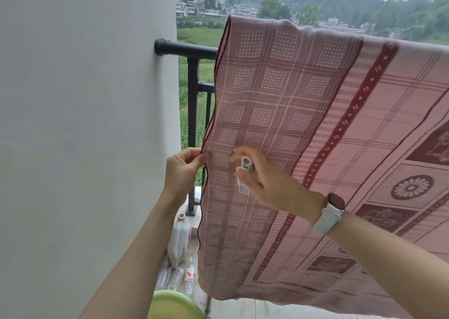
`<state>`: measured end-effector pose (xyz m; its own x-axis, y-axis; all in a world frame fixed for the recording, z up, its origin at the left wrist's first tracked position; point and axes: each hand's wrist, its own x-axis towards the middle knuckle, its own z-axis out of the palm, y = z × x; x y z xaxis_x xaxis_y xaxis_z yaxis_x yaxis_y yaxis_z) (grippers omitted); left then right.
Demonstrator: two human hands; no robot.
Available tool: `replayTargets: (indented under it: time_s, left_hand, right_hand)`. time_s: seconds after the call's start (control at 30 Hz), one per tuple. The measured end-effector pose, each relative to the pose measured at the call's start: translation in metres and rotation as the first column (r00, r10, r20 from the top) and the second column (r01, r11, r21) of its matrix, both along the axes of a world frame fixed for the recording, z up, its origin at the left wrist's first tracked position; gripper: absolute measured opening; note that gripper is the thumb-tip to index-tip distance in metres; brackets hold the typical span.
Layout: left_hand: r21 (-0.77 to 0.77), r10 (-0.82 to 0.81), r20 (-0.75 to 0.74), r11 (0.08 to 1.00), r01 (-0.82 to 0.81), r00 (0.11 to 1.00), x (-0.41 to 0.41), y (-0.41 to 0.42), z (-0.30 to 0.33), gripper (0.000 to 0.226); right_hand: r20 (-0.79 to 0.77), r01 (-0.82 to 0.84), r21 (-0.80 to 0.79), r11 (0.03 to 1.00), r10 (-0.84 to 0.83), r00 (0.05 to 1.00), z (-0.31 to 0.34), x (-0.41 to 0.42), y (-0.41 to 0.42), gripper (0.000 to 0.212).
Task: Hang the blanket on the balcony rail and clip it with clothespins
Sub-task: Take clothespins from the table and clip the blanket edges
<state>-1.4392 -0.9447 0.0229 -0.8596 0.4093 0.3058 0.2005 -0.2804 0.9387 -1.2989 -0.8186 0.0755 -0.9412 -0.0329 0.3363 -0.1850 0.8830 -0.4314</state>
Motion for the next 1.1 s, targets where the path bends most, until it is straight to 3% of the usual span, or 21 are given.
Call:
replayTargets:
  time_s: [0.07, 0.27, 0.37, 0.53, 0.73, 0.93, 1.1]
  left_hand:
    - [0.006, -0.001, 0.003, 1.0, 0.001, 1.0, 0.003, 0.004, 0.0, 0.022]
    - [0.041, 0.103, 0.014, 0.994, -0.104, 0.995, 0.024, 0.011, -0.007, 0.02]
    - [-0.01, 0.2, -0.039, 0.98, -0.201, 0.979, 0.034, 0.012, -0.007, 0.006]
    - [-0.054, 0.28, -0.096, 0.957, -0.286, 0.955, 0.044, 0.011, -0.001, 0.01]
    - [-0.09, 0.279, -0.096, 0.954, -0.287, 0.956, 0.046, 0.009, 0.002, 0.012]
    - [-0.137, 0.274, -0.08, 0.949, -0.283, 0.958, 0.045, 0.007, 0.003, 0.012]
    - [-0.149, 0.265, -0.061, 0.951, -0.272, 0.962, 0.046, 0.006, 0.003, 0.012]
  right_hand:
    - [-0.013, 0.0, 0.062, 0.998, 0.001, 1.0, 0.022, -0.004, -0.002, 0.052]
    - [-0.008, -0.077, 0.066, 0.995, 0.078, 0.997, 0.076, -0.026, -0.018, 0.047]
    - [0.011, -0.134, 0.218, 0.967, 0.135, 0.991, 0.1, -0.038, -0.025, 0.042]
    - [-0.018, -0.184, 0.424, 0.887, 0.211, 0.977, 0.12, -0.06, -0.037, 0.036]
    - [0.06, -0.142, 0.464, 0.875, 0.128, 0.99, 0.117, -0.069, -0.039, 0.023]
    - [0.014, -0.127, 0.684, 0.719, 0.161, 0.987, 0.108, -0.073, -0.033, 0.024]
    - [-0.024, -0.097, 0.812, 0.576, 0.198, 0.98, 0.1, -0.062, -0.026, 0.043]
